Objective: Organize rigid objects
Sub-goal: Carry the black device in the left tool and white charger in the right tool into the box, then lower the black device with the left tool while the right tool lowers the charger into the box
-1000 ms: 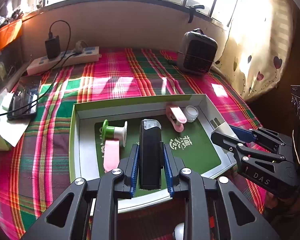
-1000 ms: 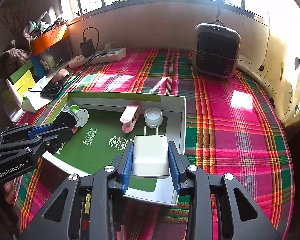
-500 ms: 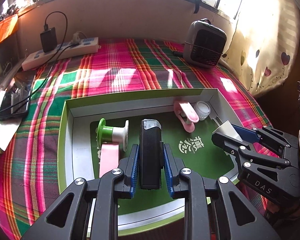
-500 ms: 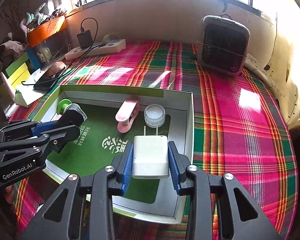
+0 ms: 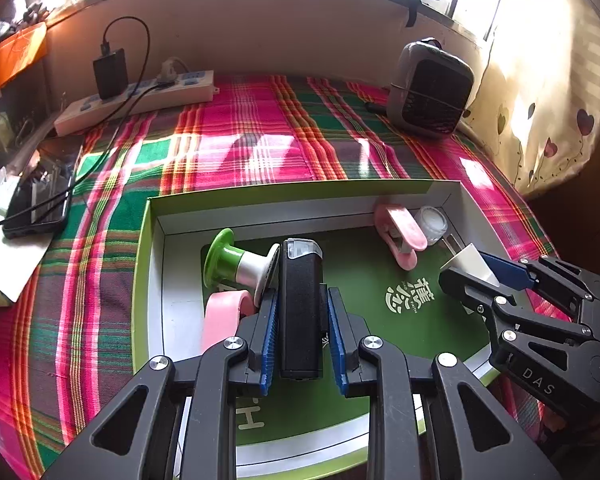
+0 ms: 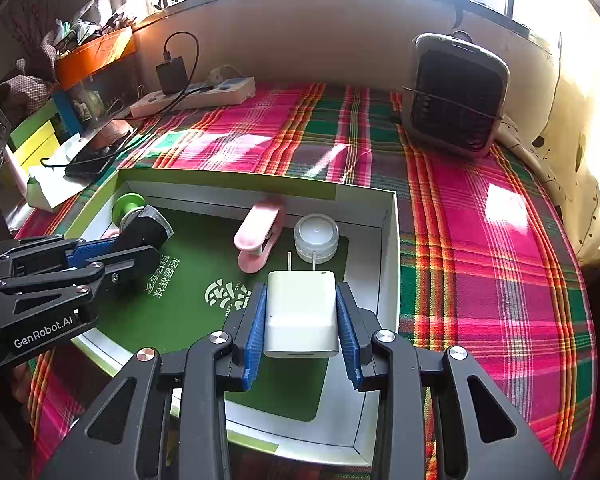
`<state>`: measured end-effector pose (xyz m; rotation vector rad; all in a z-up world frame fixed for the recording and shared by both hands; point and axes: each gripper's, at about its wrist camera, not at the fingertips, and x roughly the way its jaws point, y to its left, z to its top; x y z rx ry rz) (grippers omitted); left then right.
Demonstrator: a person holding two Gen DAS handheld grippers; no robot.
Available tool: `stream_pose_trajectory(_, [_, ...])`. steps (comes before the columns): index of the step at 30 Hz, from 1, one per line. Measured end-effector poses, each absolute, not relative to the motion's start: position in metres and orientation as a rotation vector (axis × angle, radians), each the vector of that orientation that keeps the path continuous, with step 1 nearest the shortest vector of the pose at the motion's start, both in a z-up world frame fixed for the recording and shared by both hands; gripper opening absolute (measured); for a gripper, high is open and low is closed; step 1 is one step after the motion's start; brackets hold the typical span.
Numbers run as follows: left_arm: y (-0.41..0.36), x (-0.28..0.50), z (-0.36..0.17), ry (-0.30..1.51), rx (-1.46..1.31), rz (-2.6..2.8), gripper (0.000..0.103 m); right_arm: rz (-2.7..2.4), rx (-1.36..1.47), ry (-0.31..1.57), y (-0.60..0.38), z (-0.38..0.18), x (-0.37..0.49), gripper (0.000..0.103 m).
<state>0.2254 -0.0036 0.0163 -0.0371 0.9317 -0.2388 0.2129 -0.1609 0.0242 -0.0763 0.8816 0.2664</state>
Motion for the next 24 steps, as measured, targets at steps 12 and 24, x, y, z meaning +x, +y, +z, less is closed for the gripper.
stream_pose_trajectory(12, [0.0035,0.2261,0.0155,0.934,-0.023,-0.209,0.022,0.24,-0.136,0.859,-0.1546,0.0222,0.2143,0.035])
stream_pose_trajectory(24, [0.0011,0.2248,0.0144,0.936,-0.005,-0.199,0.023,0.236,-0.148,0.854,-0.1526,0.0209,0.2147,0.035])
